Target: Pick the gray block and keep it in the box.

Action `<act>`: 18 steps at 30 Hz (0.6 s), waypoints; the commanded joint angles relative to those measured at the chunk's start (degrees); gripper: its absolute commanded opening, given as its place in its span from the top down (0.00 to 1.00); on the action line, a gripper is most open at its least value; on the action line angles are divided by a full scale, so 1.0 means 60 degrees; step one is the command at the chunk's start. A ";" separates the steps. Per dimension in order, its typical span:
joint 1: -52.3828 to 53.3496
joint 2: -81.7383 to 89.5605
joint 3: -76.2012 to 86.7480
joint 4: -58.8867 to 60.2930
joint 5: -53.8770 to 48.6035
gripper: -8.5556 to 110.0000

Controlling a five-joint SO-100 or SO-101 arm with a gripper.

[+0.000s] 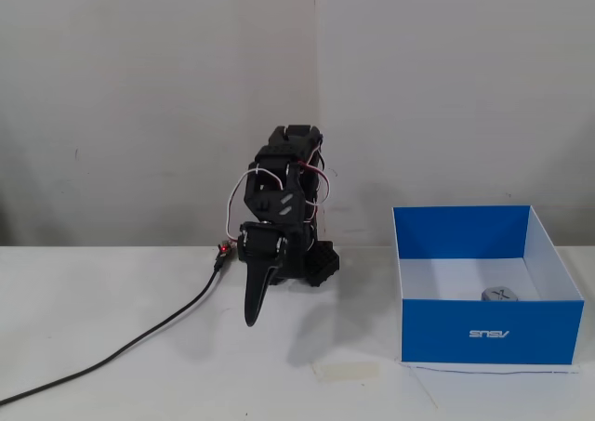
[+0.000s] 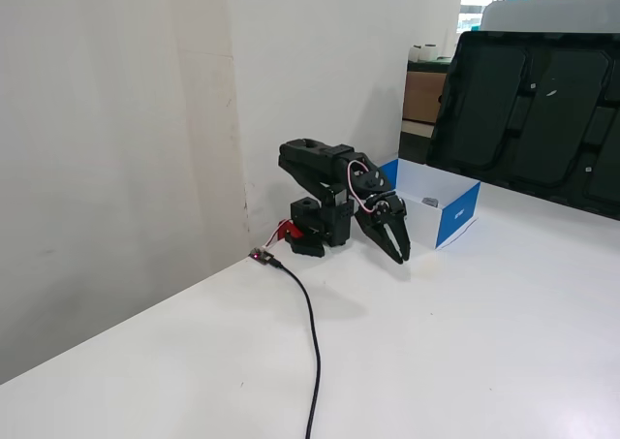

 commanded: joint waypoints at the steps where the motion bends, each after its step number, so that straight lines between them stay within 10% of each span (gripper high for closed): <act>1: -0.0088 0.1787 0.0791 -0.0205 0.0103 0.93; 18: -0.0190 0.5903 0.2417 0.2505 0.0190 0.93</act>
